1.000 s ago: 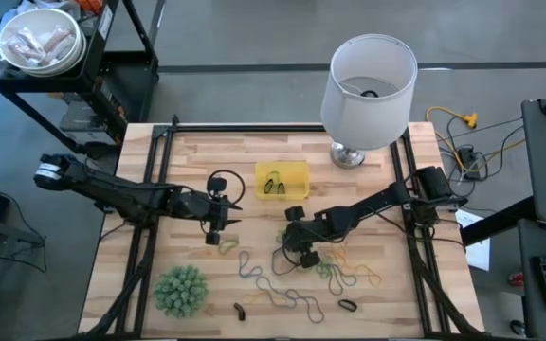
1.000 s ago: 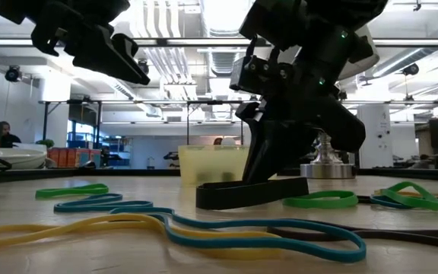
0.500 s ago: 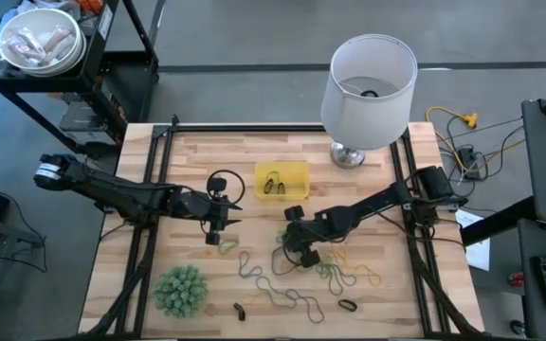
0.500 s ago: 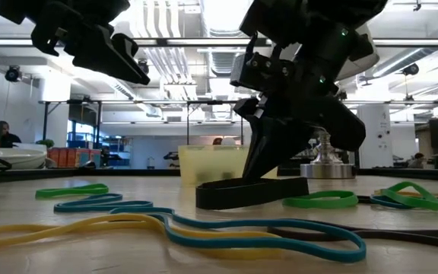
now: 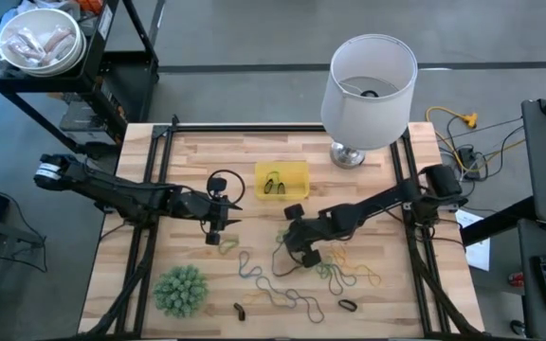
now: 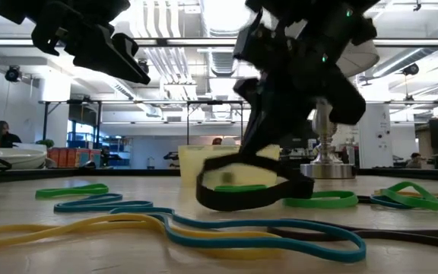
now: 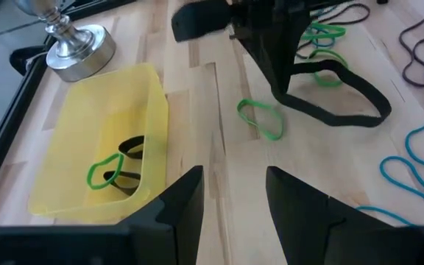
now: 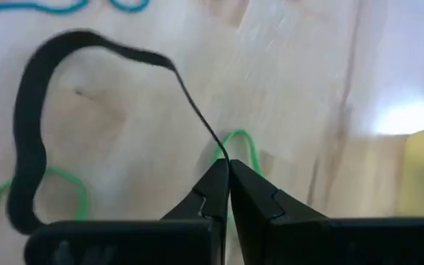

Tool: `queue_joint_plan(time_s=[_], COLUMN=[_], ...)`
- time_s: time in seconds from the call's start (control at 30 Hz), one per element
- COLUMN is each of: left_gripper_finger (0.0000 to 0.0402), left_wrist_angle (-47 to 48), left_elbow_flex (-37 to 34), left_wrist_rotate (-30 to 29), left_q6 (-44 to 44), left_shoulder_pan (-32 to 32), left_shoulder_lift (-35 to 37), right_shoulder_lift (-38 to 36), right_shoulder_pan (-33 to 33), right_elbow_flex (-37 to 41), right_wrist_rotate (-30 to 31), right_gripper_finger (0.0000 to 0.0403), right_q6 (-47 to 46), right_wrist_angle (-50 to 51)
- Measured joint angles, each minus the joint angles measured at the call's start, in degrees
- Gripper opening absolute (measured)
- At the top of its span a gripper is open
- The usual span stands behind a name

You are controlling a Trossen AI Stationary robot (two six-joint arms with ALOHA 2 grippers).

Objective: Pick and place rubber bands into bin
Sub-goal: Put the black rubber band into the yellow bin

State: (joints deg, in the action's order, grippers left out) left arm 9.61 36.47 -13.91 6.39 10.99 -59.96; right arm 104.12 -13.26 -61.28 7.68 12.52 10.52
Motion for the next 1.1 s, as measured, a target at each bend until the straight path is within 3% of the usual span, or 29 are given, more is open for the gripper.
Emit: queue_joint_plan(time_s=[0.2,0.7,1.1], left_gripper_finger=[0.0132,0.0132,0.0132], left_wrist_angle=[-0.11,-0.15,-0.15], left_elbow_flex=[0.00,0.00,0.00], left_wrist_rotate=[0.02,0.02,0.02], left_q6=[0.00,0.00,0.00], left_shoulder_pan=[0.02,0.02,0.02], left_shoulder_lift=[0.00,0.00,0.00], right_shoulder_lift=[-4.88,-12.83,-13.05], right_shoulder_pan=[-0.72,-0.51,4.58], right_elbow_flex=[0.00,-0.04,-0.85], right_wrist_rotate=[3.33,23.56,29.99], right_gripper_finger=[0.0008,0.0008,0.0008], right_q6=[2.51,12.64,20.69], right_wrist_angle=[0.71,-1.89,-6.47])
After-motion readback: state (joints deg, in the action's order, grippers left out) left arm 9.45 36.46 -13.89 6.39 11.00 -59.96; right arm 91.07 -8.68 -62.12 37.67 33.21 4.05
